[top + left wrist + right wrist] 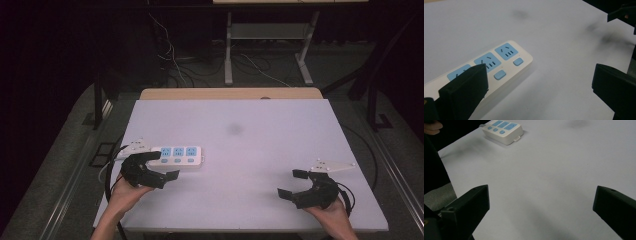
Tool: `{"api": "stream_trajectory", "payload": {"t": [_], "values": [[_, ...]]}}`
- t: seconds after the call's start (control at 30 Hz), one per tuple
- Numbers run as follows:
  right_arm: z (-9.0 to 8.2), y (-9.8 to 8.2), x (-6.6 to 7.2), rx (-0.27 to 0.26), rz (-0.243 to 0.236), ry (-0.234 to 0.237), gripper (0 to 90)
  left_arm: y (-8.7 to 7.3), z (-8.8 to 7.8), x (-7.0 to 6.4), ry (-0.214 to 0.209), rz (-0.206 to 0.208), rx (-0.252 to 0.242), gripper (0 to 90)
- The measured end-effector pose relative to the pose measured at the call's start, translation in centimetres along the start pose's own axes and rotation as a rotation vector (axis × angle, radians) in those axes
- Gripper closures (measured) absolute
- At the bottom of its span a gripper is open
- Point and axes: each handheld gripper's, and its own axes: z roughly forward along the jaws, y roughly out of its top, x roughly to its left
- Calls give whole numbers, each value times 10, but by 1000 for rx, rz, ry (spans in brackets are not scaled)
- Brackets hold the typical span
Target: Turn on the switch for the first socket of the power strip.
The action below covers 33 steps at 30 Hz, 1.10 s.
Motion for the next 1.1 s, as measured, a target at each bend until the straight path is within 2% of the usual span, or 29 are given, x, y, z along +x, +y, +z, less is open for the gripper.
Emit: {"api": "stream_trajectory", "payload": {"t": [0.27, 0.43, 0.97, 1.1], "values": [[-1, 0, 0, -2, -1, 2, 2, 10, -2, 4, 3, 8, 27, 0], [0, 0, 0, -1, -2, 3, 2, 18, -4, 12, 4, -5, 53, 0], [0, -1, 0, 1, -4, 2, 2, 34, -4, 29, 30, 3, 119, 2], [0, -1, 0, 0, -5, 2, 2, 38, -1, 35, 35, 8, 156, 38]]}}
